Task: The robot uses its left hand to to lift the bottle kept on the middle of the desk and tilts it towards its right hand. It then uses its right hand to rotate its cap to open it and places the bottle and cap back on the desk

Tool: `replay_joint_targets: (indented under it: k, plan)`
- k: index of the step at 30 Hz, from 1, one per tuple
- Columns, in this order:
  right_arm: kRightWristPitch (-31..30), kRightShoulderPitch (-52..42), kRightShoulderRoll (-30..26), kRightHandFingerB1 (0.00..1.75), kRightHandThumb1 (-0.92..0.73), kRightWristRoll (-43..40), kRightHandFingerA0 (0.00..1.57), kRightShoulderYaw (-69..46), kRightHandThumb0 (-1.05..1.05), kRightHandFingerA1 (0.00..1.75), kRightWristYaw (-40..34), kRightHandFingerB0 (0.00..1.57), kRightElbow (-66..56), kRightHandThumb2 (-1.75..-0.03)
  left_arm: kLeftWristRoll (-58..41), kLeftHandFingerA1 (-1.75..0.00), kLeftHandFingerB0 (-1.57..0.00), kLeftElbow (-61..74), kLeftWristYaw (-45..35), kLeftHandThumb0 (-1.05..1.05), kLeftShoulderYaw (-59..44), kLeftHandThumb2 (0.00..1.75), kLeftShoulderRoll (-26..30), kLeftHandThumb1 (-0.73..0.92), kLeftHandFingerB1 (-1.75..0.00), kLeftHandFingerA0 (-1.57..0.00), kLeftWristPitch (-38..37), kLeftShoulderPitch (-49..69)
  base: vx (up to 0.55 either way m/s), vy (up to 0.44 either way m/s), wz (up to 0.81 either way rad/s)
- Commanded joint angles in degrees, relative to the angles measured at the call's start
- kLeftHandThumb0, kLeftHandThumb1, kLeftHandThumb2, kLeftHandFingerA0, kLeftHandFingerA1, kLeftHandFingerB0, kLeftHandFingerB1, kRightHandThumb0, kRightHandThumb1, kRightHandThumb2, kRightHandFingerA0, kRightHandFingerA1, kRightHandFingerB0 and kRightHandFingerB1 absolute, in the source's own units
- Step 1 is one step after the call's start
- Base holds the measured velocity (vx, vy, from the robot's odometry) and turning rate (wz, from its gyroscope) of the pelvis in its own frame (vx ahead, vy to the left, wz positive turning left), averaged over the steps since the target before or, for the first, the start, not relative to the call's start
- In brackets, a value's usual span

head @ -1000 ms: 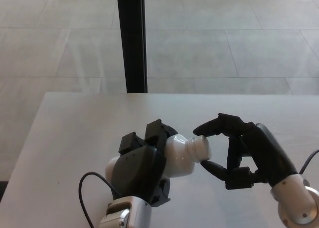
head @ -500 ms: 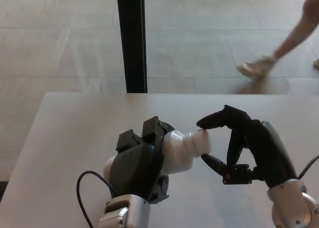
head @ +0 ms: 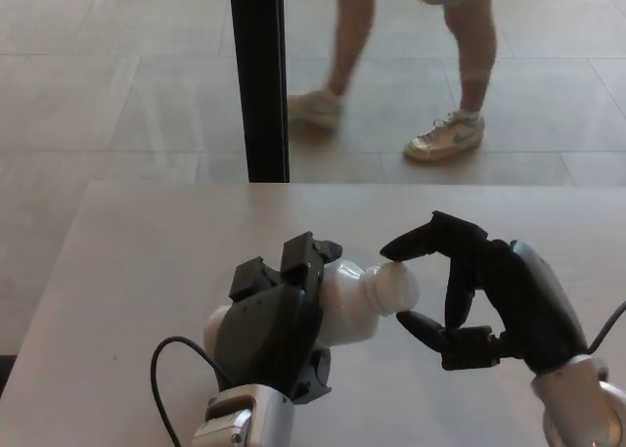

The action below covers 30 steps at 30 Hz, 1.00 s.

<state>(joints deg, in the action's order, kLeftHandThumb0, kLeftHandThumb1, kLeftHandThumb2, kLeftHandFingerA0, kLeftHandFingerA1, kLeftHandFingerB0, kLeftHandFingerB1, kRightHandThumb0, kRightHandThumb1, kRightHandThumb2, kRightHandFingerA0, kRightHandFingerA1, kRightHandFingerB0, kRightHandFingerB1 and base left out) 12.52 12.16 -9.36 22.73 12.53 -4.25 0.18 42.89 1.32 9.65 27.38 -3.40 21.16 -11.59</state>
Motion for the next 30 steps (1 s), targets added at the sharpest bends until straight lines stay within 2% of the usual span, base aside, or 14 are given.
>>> replay_joint_targets:
  k: [1, 4, 5, 6, 7, 8, 14, 15, 17, 19, 20, 26, 27, 30]
  plan:
    - [4.52, 0.41, -3.55, 0.96, -0.53, 1.95, 1.00, 1.72, -0.23, 1.65, 2.19, 0.93, 0.92, -0.92, 0.70, -1.03, -0.64, 0.38, -0.80, 0.17, 0.40, 0.94, 0.83, 0.71, -0.70, -0.88, 0.53, 0.11, 0.00, 0.000, 0.00]
    - [6.90, 0.41, -6.05, 0.95, -0.54, 3.26, 0.99, 2.15, -0.22, 1.66, 1.71, 0.92, 1.55, -0.94, 0.74, -0.94, -0.64, 0.74, -0.76, 0.18, 0.59, 0.92, 1.48, 0.70, -0.70, -0.84, 0.18, 0.42, 0.00, 0.000, 0.00]
    - [8.33, -0.12, -8.32, 0.98, -0.50, 3.55, 1.22, 1.32, -0.23, 1.29, 1.64, 0.92, 1.82, -1.09, -0.70, -1.71, -0.75, 0.34, 0.15, 0.22, -0.07, 0.95, 1.85, 0.71, -1.39, -0.89, -1.98, 0.97, 0.00, 0.000, 0.00]
    - [8.37, -0.52, -9.57, 1.02, -0.52, 2.97, 1.01, 0.66, -0.21, 1.66, 2.36, 0.93, 1.37, -1.01, -0.61, -1.75, -0.77, 0.52, -0.21, 0.20, -0.08, 0.98, 2.17, 0.72, -1.44, -0.91, -1.69, 1.08, 0.00, 0.000, 0.00]
    - [8.51, -1.06, -10.82, 0.96, -0.48, 2.83, 1.22, -0.12, -0.24, 1.29, 2.59, 0.91, 0.55, -1.06, -0.68, -1.75, -0.79, 0.60, -0.18, 0.20, -0.17, 0.98, 2.36, 0.72, -1.43, -0.93, -1.73, 1.28, 0.00, 0.000, 0.00]
    - [8.68, -2.41, -12.70, 1.05, -0.49, 2.61, 1.00, -2.02, -0.20, 1.59, 2.31, 0.92, -0.44, -1.03, -0.83, -1.75, -0.76, 0.66, -0.45, 0.21, -0.29, 1.03, 3.58, 0.68, -1.46, -0.90, -2.71, 1.60, 0.00, 0.000, 0.00]
    - [8.75, -4.98, -14.99, 0.98, -0.51, -0.18, 1.01, -7.04, -0.15, 1.56, 2.28, 0.92, -0.06, -1.00, 0.17, -1.75, -0.75, 1.61, -3.35, 0.20, -0.55, 1.03, 8.93, 0.63, -1.44, -0.87, -3.03, 0.74, 0.00, 0.000, 0.00]
    - [8.61, -5.65, -15.31, 0.99, -0.53, -0.34, 1.00, -8.06, -0.15, 1.56, 2.04, 0.92, 0.00, -0.95, 0.65, -1.54, -0.92, 1.83, -4.09, 0.16, -0.47, 1.08, 9.72, 0.58, -1.29, -1.13, -2.46, 0.50, 0.00, 0.000, 0.00]
    - [9.05, -6.18, -15.23, 1.00, -0.53, -1.17, 1.00, -9.25, -0.14, 1.57, 2.36, 0.92, 0.36, -0.96, 0.44, -1.73, -0.78, 2.08, -4.33, 0.18, -0.69, 1.02, 10.71, 0.63, -1.40, -0.91, -2.50, 0.31, 0.00, 0.000, 0.00]
    - [10.96, -7.84, -14.88, 0.97, -0.56, -2.12, 0.97, -11.46, -0.13, 1.60, 0.28, 0.91, 3.66, -0.93, 1.16, -1.32, -0.99, 3.14, -5.40, 0.24, -1.63, 1.14, 13.82, 0.56, -1.16, -1.15, -2.24, 1.00, 0.00, 0.000, 0.00]
    - [10.77, -8.35, -14.69, 0.97, -0.57, -1.91, 0.96, -11.69, -0.14, 1.62, 0.28, 0.91, 3.97, -0.90, 1.36, -1.75, -0.82, 3.36, -5.74, 0.20, -1.63, 1.14, 14.63, 0.58, -1.40, -0.95, -2.29, 1.17, 0.00, 0.000, 0.00]
    - [8.86, -9.66, -13.72, 0.91, -0.62, -0.25, 0.95, -10.07, -0.14, 1.54, 1.82, 0.92, 6.71, -0.81, 3.00, -1.72, -0.83, 3.73, -9.30, 0.17, -0.96, 1.15, 17.12, 0.58, -1.32, -0.91, 1.13, 0.27, 0.00, 0.000, 0.00]
    - [6.99, -9.13, -13.13, 0.95, -0.64, 1.10, 0.95, -8.36, -0.15, 1.57, 2.64, 0.91, 8.11, -0.81, 3.74, -1.29, -0.98, 3.73, -11.48, 0.15, 0.05, 1.12, 17.16, 0.58, -1.11, -1.14, 2.27, -0.54, 0.00, 0.000, 0.00]
    - [4.14, -7.50, -12.85, 0.95, -0.69, 1.52, 0.92, -6.03, -0.16, 1.53, 4.89, 0.89, 9.82, -0.75, 5.47, -1.53, -0.86, 3.59, -13.97, 0.07, 1.70, 0.93, 17.42, 0.68, -1.13, -0.92, 3.64, -2.05, 0.00, 0.000, 0.00]
